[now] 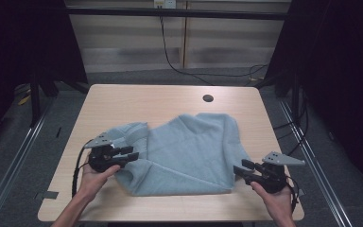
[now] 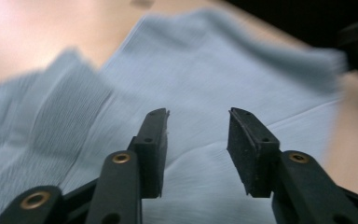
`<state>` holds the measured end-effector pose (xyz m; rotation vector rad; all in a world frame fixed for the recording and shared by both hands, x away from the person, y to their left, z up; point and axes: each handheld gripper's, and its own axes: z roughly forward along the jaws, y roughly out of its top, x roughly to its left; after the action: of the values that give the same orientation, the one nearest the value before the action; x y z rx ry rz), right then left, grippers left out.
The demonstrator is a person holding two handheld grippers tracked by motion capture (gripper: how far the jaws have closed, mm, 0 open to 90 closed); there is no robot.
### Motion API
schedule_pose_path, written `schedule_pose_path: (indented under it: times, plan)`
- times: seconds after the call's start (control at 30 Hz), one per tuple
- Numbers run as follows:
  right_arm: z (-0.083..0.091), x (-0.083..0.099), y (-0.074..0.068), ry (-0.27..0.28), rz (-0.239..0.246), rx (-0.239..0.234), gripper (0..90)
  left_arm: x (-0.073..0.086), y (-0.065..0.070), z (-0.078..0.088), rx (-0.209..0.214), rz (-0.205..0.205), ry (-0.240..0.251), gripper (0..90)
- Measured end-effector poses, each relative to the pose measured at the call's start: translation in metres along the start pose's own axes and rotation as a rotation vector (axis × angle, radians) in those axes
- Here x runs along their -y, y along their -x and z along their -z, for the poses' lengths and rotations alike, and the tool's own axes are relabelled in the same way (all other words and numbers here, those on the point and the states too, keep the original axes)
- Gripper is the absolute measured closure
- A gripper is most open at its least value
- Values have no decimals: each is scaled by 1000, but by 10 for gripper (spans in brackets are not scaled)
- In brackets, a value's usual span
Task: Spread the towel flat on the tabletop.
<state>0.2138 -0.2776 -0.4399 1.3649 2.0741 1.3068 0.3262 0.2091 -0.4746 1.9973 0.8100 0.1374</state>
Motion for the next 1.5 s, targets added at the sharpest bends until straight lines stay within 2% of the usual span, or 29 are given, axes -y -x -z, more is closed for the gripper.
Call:
schedule_pose_path:
  times: [0.03, 0.07, 0.1, 0.13, 0.2, 0.27, 0.33, 0.37, 0.4, 0.47, 0.53, 0.6, 0.63, 0.67, 0.73, 0.8, 0.87, 0.93, 1.0, 1.03, 1.1, 1.13, 1.17, 1.23, 1.27, 1.3, 1.37, 1.4, 1.5]
  plan:
    - [-5, 1, 8, -4, -5, 23, 583, 6, -4, -8, -9, -3, -48, 660]
    - [-5, 1, 8, -4, -5, 23, 583, 12, -7, -13, -21, 9, -87, 660]
    - [-9, 2, 13, -5, -13, 39, 594, 18, -9, -16, -8, 19, -107, 685]
    - [-14, 3, 19, -11, -23, 50, 608, 22, -10, -16, 4, 20, -90, 688]
    - [-24, 8, 28, -23, -43, 79, 607, 22, -9, -12, 4, 18, -108, 699]
    - [-33, 15, 33, -61, -64, 66, 586, 26, -6, -10, 10, 19, -107, 701]
    - [-41, 25, 28, -120, -50, 61, 557, 29, -2, -6, 30, 13, -112, 705]
    - [-41, 25, 28, -120, -50, 61, 557, 30, 1, -4, 30, 7, -117, 705]
    - [-44, 28, 26, -146, -38, 57, 540, 32, 4, -2, 37, 11, -121, 705]
    - [-50, 34, 20, -205, -1, 91, 508, 35, 11, 3, 50, -7, -132, 704]
    - [-54, 35, 17, -205, 22, 105, 501, 38, 17, 7, 61, -13, -133, 688]
    - [-61, 33, 12, -220, 81, 155, 541, 39, 20, 10, 82, -8, -119, 636]
    - [-63, 30, 12, -226, 88, 155, 589, 37, 19, 11, 107, 4, -101, 615]
    - [-63, 30, 12, -226, 88, 155, 589, 35, 18, 12, 110, 3, -95, 615]
    - [-67, 27, 17, -216, 86, 155, 740, 30, 17, 13, 113, -3, -73, 612]
    - [-75, 22, 27, -205, 81, 132, 839, 25, 15, 16, 113, -8, -43, 605]
    - [-78, 19, 30, -209, 81, 126, 843, 21, 11, 15, 137, 34, -16, 604]
    - [-87, 12, 39, -209, 67, 126, 849, 17, 8, 15, 117, 31, -8, 599]
    - [-94, 7, 47, -199, 53, 114, 852, 13, 2, 15, 118, 50, 16, 597]
    - [-98, 4, 50, -202, 41, 119, 852, 11, 0, 16, 88, 31, 25, 596]
    - [-108, -4, 56, -204, 40, 129, 851, 11, -7, 18, 69, 58, 41, 595]
    - [-113, -7, 58, -200, 32, 128, 848, 12, -10, 18, 52, 59, 38, 595]
    - [-118, -9, 62, -185, 45, 119, 847, 12, -11, 19, 41, 56, 36, 592]
    - [-126, -11, 68, -151, 0, 108, 838, 15, -16, 22, 23, 69, 41, 584]
    - [-130, -15, 70, -141, -14, 106, 799, 15, -18, 23, 13, 67, 38, 580]
    - [-130, -15, 70, -141, -14, 106, 799, 16, -20, 24, 1, 71, 37, 580]
    - [-125, -22, 57, -103, -4, 84, 721, 19, -24, 26, -12, 78, 36, 553]
    - [-125, -22, 57, -103, -4, 84, 721, 20, -26, 27, -20, 84, 32, 553]
    - [-113, -27, 37, -81, 35, 42, 678, 24, -32, 26, -61, 96, 6, 524]
